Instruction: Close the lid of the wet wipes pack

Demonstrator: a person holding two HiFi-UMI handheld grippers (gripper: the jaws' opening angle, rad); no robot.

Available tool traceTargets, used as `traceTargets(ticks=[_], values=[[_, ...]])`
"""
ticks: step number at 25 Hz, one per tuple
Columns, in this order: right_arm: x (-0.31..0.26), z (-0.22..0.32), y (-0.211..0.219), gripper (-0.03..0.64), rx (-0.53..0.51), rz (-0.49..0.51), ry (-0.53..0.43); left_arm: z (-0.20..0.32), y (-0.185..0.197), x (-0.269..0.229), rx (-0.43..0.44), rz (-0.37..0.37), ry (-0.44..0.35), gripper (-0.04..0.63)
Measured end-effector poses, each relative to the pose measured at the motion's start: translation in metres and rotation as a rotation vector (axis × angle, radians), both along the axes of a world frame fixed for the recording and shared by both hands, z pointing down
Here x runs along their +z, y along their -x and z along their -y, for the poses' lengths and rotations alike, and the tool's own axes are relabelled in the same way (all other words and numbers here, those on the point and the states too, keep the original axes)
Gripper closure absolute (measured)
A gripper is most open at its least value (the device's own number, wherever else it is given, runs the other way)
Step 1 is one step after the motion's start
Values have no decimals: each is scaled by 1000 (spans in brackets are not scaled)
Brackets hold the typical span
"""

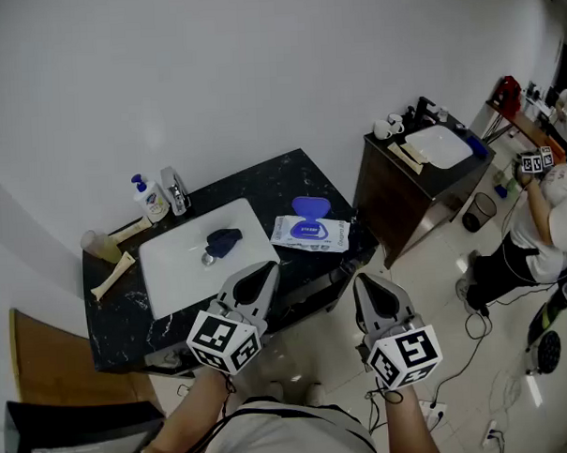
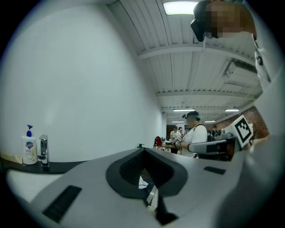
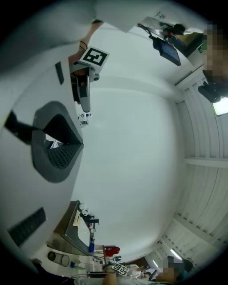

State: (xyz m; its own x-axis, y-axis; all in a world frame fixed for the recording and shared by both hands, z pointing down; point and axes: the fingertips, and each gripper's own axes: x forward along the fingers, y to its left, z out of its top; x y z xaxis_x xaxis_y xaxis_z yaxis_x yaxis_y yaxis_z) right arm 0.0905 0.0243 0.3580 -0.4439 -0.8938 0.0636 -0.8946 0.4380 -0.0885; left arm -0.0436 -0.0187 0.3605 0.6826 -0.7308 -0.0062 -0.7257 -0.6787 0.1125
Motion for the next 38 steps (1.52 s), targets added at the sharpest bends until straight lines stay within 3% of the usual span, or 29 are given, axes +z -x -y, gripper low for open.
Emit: traceTargets(ticks=[12, 20, 38], values=[[19, 8, -20, 614, -43, 9, 28, 4, -20, 9, -23, 15, 2, 598], [33, 48, -6, 614, -60, 0, 56, 46, -15, 20, -20, 10, 18, 598], [27, 178, 28, 614, 30, -56, 50, 162, -16, 35, 186, 25, 42, 598]])
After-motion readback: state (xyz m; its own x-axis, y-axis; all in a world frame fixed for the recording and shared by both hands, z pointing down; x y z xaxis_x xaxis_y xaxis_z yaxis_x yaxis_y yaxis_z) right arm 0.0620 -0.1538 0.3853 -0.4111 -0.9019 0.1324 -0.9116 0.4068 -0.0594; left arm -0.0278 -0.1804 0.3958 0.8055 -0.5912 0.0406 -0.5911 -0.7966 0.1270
